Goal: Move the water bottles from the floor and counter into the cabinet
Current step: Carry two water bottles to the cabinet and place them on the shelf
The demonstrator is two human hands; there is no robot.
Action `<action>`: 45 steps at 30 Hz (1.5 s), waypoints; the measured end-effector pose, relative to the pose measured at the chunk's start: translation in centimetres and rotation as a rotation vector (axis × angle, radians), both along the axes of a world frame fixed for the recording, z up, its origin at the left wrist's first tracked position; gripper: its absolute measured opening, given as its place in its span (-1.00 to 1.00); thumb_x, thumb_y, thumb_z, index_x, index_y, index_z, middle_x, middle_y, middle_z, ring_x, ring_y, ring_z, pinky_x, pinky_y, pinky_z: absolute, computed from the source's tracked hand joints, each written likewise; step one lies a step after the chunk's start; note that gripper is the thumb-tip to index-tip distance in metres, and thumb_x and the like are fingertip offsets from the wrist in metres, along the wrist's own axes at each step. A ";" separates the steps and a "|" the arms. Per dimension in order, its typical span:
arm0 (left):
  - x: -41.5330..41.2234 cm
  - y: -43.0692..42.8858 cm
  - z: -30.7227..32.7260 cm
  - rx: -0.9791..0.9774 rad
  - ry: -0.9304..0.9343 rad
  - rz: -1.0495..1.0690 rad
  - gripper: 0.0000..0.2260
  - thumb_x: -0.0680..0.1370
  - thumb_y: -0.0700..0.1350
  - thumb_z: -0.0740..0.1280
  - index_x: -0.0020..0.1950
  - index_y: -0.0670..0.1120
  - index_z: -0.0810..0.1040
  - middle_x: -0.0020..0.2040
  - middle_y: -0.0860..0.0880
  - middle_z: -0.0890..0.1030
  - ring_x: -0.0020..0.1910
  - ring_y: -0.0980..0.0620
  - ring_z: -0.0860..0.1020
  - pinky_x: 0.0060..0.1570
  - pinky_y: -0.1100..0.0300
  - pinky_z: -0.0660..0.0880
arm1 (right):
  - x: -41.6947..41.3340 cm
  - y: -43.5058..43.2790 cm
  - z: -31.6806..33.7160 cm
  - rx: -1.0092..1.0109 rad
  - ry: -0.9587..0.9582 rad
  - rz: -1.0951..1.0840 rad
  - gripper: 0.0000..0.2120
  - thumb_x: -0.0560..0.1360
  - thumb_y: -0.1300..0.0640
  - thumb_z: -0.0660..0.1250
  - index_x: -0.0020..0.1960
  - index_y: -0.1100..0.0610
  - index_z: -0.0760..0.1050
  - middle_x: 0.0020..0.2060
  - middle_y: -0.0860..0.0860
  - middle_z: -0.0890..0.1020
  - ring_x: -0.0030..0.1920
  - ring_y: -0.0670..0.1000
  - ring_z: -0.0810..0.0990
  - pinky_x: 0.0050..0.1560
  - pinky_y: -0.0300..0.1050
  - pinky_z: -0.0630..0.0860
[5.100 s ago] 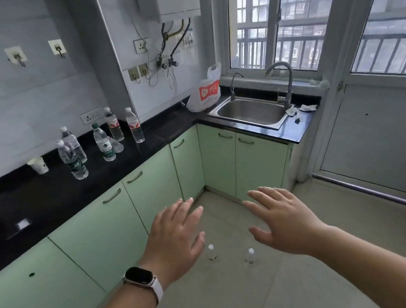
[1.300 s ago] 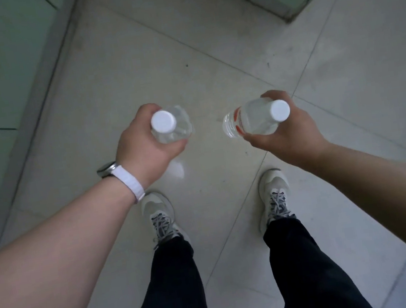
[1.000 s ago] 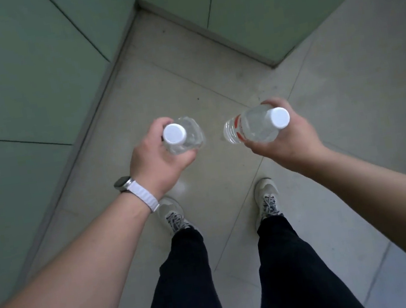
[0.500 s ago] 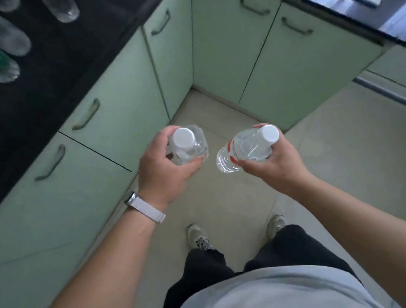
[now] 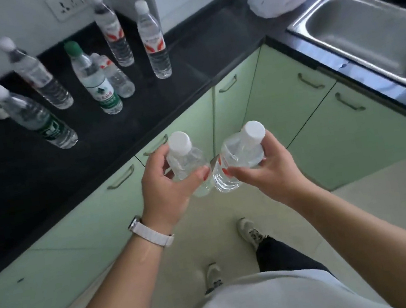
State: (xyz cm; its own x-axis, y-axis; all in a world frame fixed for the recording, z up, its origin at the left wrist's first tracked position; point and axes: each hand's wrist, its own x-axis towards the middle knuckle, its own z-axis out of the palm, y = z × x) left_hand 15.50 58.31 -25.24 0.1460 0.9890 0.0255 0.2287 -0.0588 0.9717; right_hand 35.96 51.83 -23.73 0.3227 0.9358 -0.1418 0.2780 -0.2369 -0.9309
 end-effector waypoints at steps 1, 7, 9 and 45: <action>0.2 0.4 0.5 -0.012 -0.012 0.022 -0.41 0.26 0.09 0.63 0.23 -0.01 0.56 0.14 -0.05 0.64 0.13 -0.09 0.62 0.09 -0.16 0.60 | 0.3 1.0 0.1 0.011 0.014 0.030 -0.34 0.24 -0.03 0.62 0.27 -0.11 0.44 0.05 -0.12 0.64 0.07 -0.06 0.64 0.16 0.12 0.57; 2.2 2.5 3.2 -0.046 -0.040 0.201 -0.37 0.22 0.07 0.63 0.23 -0.06 0.55 0.09 -0.05 0.68 0.09 -0.06 0.66 0.11 -0.19 0.60 | 2.7 7.2 1.0 0.037 0.067 0.246 -0.34 0.25 0.01 0.61 0.29 -0.08 0.44 0.06 -0.10 0.65 0.07 -0.04 0.64 0.16 0.13 0.57; 2.7 3.0 3.8 -0.052 -0.046 0.279 -0.40 0.22 0.06 0.63 0.20 -0.04 0.57 0.07 -0.05 0.69 0.07 -0.09 0.66 0.12 -0.21 0.59 | 3.3 9.3 1.3 0.047 0.079 0.325 -0.37 0.29 0.07 0.61 0.29 -0.07 0.44 0.04 -0.13 0.65 0.06 -0.08 0.63 0.15 0.05 0.57; -30.7 -36.7 8.0 0.036 -0.176 1.393 -0.50 0.29 -0.13 0.64 0.18 -0.05 0.60 0.03 -0.03 0.68 0.00 0.01 0.67 -0.18 0.25 0.60 | -41.6 -10.6 6.8 0.051 0.221 1.393 -0.55 0.27 0.08 0.59 0.11 -0.01 0.54 -0.07 0.02 0.69 -0.06 0.05 0.70 -0.03 0.08 0.64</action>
